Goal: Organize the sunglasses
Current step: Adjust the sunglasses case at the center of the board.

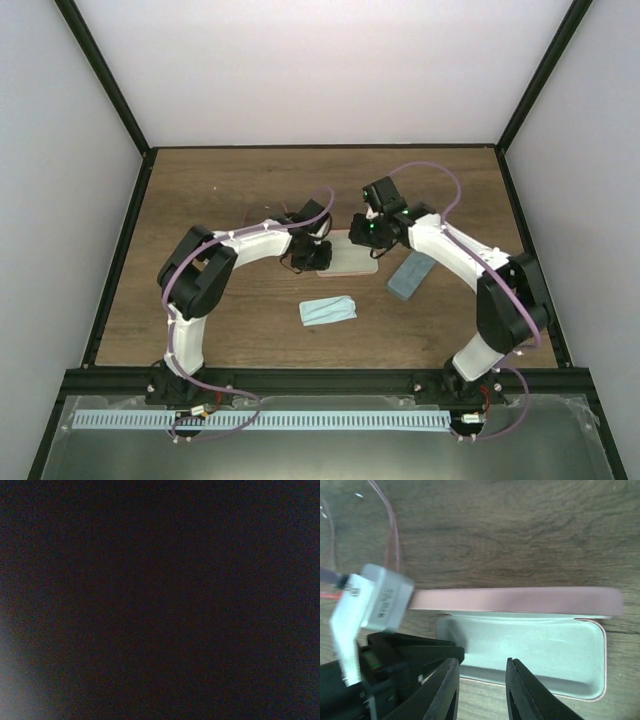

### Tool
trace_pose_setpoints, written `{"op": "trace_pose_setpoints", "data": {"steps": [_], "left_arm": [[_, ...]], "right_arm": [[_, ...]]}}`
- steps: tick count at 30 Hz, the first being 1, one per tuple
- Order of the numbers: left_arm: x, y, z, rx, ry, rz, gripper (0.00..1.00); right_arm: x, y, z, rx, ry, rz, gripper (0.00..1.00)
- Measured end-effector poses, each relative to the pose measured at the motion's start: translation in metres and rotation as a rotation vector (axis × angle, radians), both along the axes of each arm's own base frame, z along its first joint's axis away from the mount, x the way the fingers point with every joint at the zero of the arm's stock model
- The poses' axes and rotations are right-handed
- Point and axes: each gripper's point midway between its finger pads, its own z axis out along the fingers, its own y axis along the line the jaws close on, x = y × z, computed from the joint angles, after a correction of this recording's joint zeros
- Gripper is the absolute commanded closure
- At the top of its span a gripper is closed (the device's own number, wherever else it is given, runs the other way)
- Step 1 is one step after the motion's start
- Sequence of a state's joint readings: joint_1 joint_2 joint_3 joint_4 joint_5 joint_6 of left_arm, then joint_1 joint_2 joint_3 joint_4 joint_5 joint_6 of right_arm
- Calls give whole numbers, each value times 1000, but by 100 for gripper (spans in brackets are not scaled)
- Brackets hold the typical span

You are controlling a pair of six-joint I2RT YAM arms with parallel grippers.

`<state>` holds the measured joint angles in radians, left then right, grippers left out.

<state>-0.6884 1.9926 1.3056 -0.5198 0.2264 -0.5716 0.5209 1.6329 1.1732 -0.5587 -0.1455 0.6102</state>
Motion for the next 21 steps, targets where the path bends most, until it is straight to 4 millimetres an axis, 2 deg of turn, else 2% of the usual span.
{"op": "trace_pose_setpoints", "data": {"steps": [3,5,13,21], "left_arm": [[-1,-1,1,3,-3,-6,80],[-1,-2,1,6,-5,-11,79],[-3,3,3,34,-7,-19,72],[-9,12,6,76,-4,-18,67]], "right_arm": [[-2,-2,19,23,-40,-1,73],[-7,-4,22,24,-43,-1,72],[-28,-16,-4,-18,30,-1,72],[-29,-17,2,-12,20,-1,72]]}}
